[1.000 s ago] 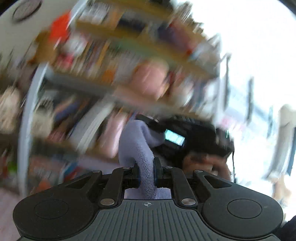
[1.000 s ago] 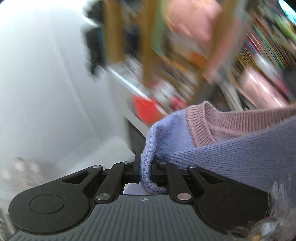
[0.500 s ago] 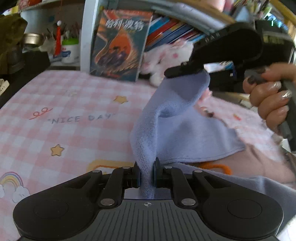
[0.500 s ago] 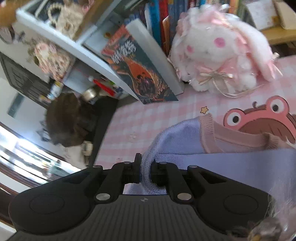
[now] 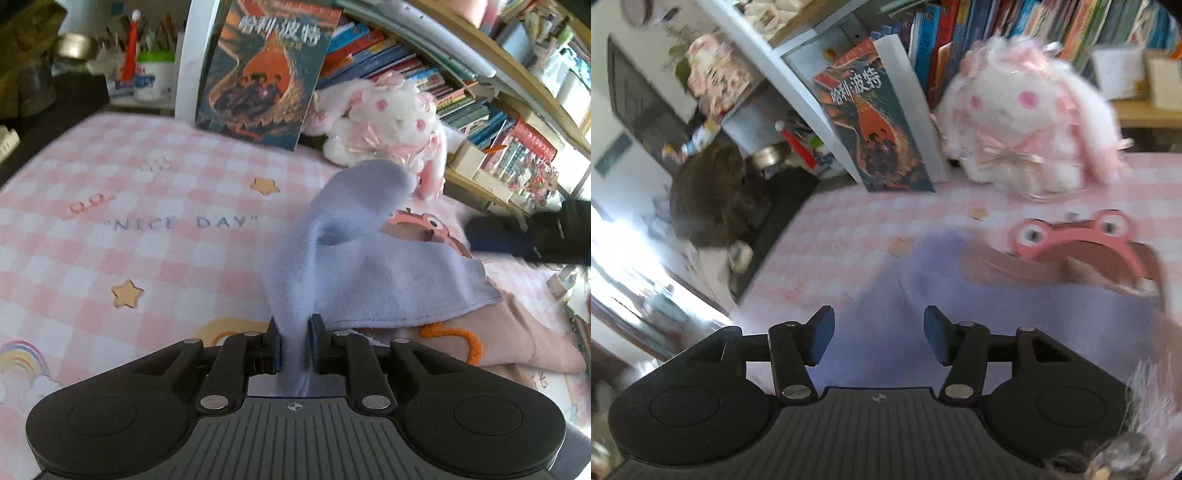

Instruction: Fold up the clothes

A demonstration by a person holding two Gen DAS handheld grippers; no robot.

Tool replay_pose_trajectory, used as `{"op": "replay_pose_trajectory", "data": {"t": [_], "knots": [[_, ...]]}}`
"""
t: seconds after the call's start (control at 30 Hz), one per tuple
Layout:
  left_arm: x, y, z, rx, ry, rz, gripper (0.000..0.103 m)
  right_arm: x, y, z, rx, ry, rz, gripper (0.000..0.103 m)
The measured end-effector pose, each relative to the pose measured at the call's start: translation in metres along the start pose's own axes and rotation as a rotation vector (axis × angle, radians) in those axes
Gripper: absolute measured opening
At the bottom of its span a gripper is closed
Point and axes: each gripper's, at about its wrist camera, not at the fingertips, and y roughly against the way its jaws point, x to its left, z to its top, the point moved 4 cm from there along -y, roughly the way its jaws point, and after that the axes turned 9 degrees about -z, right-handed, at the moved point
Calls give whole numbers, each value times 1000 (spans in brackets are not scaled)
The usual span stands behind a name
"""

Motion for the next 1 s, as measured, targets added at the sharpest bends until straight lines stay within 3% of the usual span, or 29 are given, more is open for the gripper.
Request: {"op": "replay_pose_trajectory", "data": {"t": [0.27,0.4,0.53,0.67,0.8,1.0], "knots": [[-8,34,-9,-41,-51,74,25,-70,45,-73,7,-7,-195,52],[-30,41,-17,-62,-78,83,32,-90,54,-93,3,-1,-237,50],[-58,41,-24,-73,-79,70,33,-91,58,-100,-17,57,-252,46],[-86,39,-31,-82,-105,63,49,-86,59,-104,-31,157,-277,44],[-108,26,-40,-64,-137,106,49,-84,61,-106,-46,246,-291,41],[-117,14,-49,-47,-138,176,49,-99,72,-96,-96,252,-359,42]]}}
